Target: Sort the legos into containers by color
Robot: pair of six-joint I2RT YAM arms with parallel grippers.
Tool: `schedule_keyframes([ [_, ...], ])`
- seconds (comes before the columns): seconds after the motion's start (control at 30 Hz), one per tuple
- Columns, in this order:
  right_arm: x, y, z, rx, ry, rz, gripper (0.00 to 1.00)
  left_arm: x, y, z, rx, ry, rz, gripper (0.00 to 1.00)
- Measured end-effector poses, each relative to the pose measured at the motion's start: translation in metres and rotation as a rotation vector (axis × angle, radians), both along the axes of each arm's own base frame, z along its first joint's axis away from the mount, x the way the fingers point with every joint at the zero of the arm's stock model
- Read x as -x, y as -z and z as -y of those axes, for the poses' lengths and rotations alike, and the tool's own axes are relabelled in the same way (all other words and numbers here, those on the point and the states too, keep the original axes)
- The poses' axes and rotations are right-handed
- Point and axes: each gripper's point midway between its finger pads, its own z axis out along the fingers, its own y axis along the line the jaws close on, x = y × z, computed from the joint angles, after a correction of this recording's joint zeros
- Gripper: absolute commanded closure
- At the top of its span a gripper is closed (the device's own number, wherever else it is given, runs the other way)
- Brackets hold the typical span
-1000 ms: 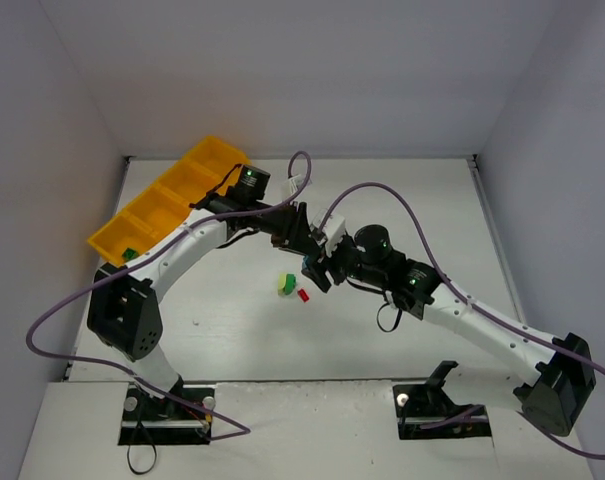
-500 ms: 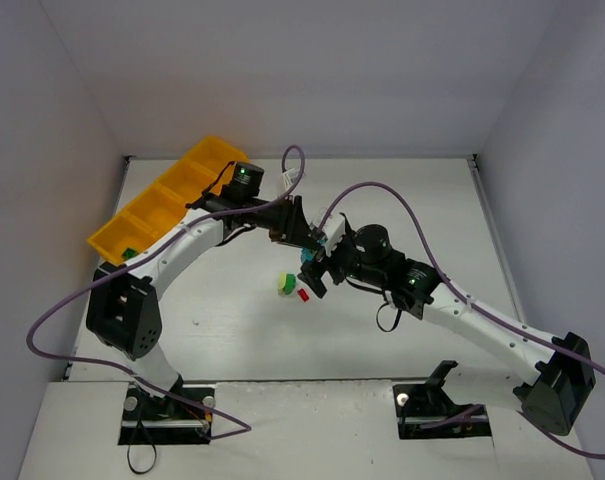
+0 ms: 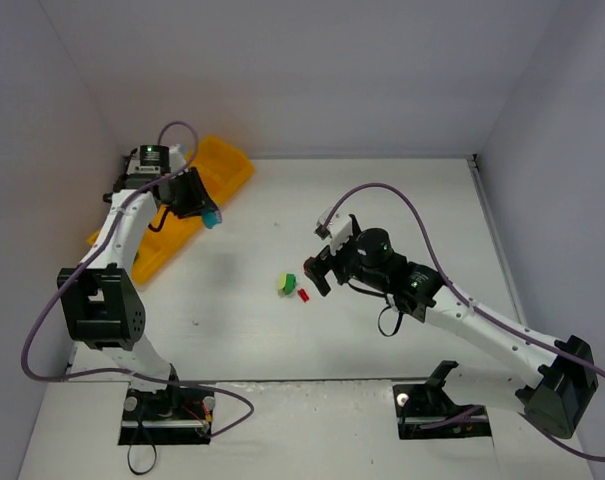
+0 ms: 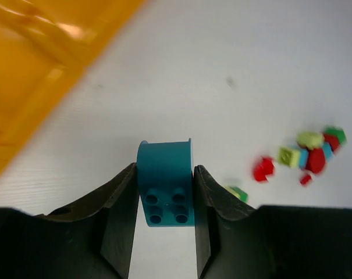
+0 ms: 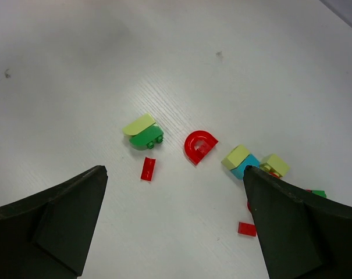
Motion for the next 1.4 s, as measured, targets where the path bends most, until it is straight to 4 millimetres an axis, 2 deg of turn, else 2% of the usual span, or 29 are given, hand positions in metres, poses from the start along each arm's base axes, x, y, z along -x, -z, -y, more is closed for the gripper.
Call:
schedule_keyframes([
  [0.13, -0.004, 0.004, 0.009, 0.01, 0.06, -0.019, 0.0, -0.023, -0.013, -0.076, -0.159, -0.236, 0.037, 1.0],
  [0.17, -0.005, 0.006, 0.011, 0.01, 0.074, -0.026, 0.0, -0.027, -0.014, -0.094, -0.197, -0.288, 0.036, 0.97],
  [0.27, -0.007, 0.009, 0.014, 0.011, 0.101, -0.047, 0.0, -0.041, -0.008, -0.13, -0.295, -0.394, 0.012, 0.95],
  [0.33, -0.009, 0.012, 0.016, 0.011, 0.122, -0.06, 0.0, -0.052, 0.003, -0.143, -0.342, -0.43, -0.013, 0.91],
  [0.43, -0.01, 0.018, 0.019, 0.02, 0.15, -0.079, 0.0, -0.062, 0.035, -0.154, -0.392, -0.449, -0.083, 0.87],
  [0.53, -0.011, 0.02, 0.022, 0.025, 0.167, -0.084, 0.0, -0.069, 0.064, -0.16, -0.425, -0.454, -0.149, 0.75],
  [0.57, -0.012, 0.02, 0.023, 0.026, 0.174, -0.083, 0.0, -0.07, 0.07, -0.162, -0.434, -0.455, -0.163, 0.69],
  [0.63, -0.014, 0.019, 0.025, 0.029, 0.186, -0.079, 0.0, -0.073, 0.078, -0.166, -0.45, -0.461, -0.181, 0.63],
  [0.67, -0.014, 0.019, 0.026, 0.025, 0.195, -0.08, 0.0, -0.074, 0.08, -0.167, -0.456, -0.463, -0.184, 0.55],
  [0.8, -0.016, 0.02, 0.035, 0.006, 0.247, -0.096, 0.0, -0.078, 0.074, -0.169, -0.461, -0.48, -0.171, 0.4],
  [1.0, -0.026, 0.024, 0.052, -0.043, 0.332, -0.15, 0.01, -0.079, 0.066, -0.169, -0.454, -0.486, -0.153, 0.36],
  [1.07, -0.028, 0.025, 0.054, -0.057, 0.342, -0.167, 0.11, -0.079, 0.063, -0.166, -0.448, -0.48, -0.147, 0.36],
  [1.1, -0.028, 0.025, 0.056, -0.064, 0.347, -0.173, 0.27, -0.077, 0.059, -0.164, -0.443, -0.476, -0.144, 0.36],
  [1.13, -0.028, 0.025, 0.055, -0.068, 0.347, -0.178, 0.34, -0.076, 0.054, -0.161, -0.438, -0.472, -0.135, 0.36],
  [1.17, -0.027, 0.025, 0.054, -0.077, 0.345, -0.188, 0.47, -0.072, 0.048, -0.156, -0.429, -0.463, -0.121, 0.36],
  [1.27, -0.025, 0.027, 0.051, -0.094, 0.342, -0.214, 0.61, -0.053, 0.022, -0.129, -0.388, -0.406, -0.073, 0.36],
  [1.3, -0.024, 0.028, 0.05, -0.097, 0.339, -0.222, 0.64, -0.046, 0.011, -0.114, -0.369, -0.372, -0.045, 0.36],
  [1.4, -0.023, 0.033, 0.046, -0.109, 0.339, -0.257, 0.64, -0.022, -0.02, -0.058, -0.294, -0.239, 0.051, 0.36],
])
